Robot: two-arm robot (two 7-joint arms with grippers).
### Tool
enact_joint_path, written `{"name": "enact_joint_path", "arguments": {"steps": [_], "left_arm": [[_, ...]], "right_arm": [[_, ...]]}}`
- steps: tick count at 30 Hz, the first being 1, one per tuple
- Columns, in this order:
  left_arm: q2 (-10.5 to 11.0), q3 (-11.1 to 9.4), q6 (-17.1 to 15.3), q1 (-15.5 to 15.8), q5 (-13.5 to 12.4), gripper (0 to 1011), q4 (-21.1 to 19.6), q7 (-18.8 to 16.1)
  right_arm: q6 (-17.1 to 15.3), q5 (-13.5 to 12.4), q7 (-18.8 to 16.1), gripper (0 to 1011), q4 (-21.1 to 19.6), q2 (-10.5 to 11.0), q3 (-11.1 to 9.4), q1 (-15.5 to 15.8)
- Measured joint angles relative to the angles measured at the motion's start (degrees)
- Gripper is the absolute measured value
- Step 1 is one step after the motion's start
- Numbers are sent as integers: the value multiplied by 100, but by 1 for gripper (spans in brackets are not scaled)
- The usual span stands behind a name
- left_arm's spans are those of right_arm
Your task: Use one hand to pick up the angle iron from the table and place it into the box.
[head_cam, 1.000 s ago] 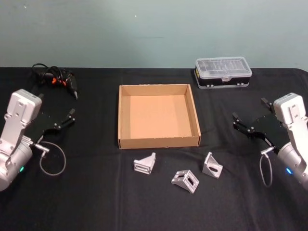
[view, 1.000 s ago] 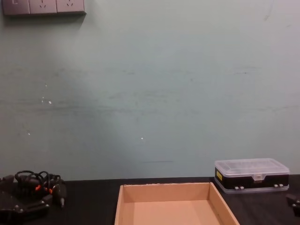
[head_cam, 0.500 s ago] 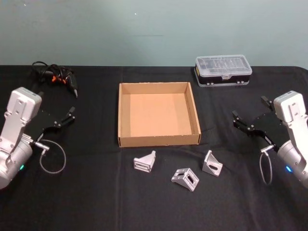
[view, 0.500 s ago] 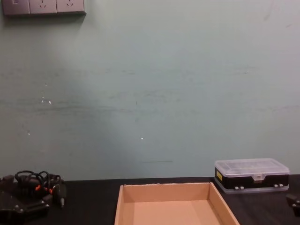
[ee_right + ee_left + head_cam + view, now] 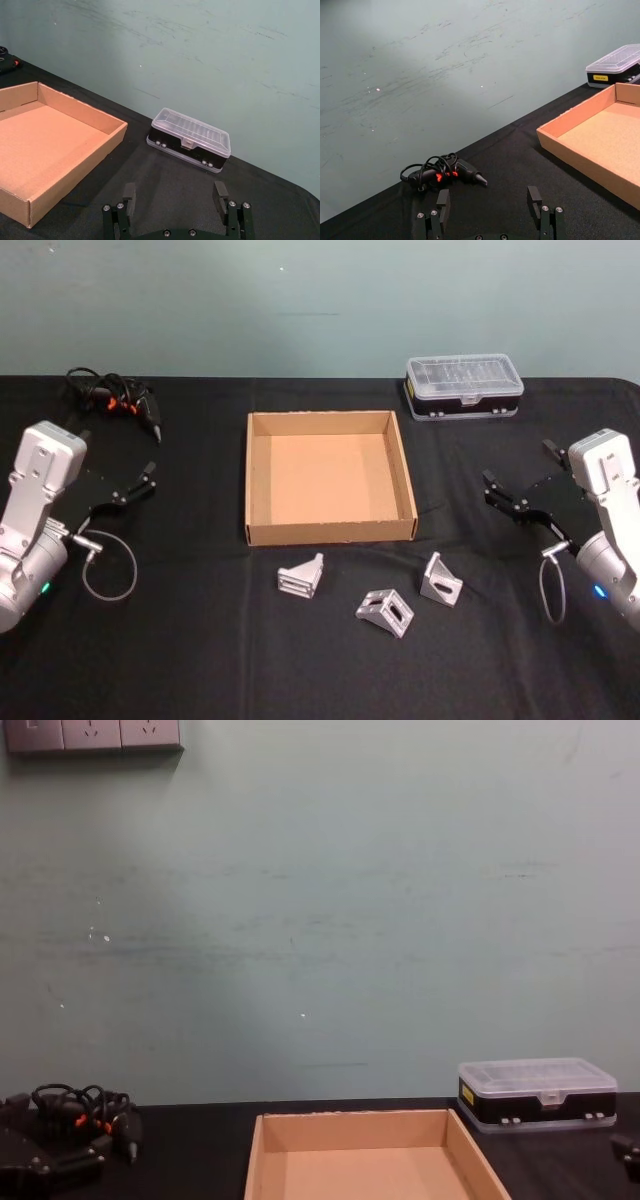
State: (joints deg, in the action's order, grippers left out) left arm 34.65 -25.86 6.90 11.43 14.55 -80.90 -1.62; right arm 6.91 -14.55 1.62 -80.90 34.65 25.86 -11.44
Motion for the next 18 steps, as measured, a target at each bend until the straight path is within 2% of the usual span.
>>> {"name": "enact_joint_path", "arguments": {"steps": [18], "left_arm": [[0, 0, 0, 0, 0, 1011, 0, 0]], "right_arm": [[0, 0, 0, 1004, 0, 0, 0, 0]]}}
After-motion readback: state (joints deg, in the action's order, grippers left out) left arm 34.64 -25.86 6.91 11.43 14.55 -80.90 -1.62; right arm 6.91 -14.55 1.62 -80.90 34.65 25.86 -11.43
